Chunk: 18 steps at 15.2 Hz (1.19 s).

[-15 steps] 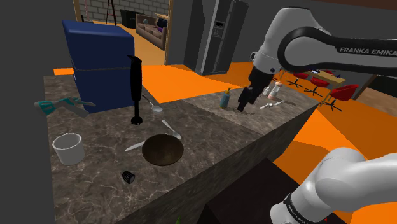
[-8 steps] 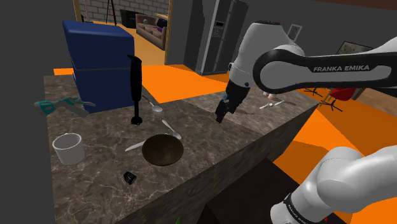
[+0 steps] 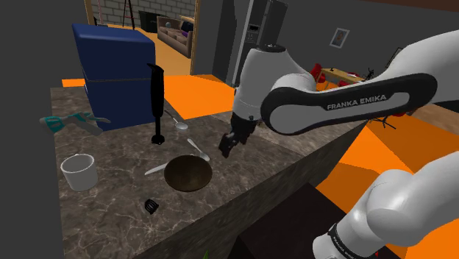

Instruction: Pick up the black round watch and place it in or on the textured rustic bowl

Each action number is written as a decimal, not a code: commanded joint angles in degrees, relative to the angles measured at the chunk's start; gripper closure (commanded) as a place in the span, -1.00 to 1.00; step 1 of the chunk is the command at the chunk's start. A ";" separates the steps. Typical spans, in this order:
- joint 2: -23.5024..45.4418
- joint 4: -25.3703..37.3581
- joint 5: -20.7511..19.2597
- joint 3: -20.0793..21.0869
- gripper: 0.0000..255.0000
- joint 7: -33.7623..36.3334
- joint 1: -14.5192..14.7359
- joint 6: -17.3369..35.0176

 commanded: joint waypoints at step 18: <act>44.71 29.77 -34.71 7.26 -1.00 35.11 11.69 1.83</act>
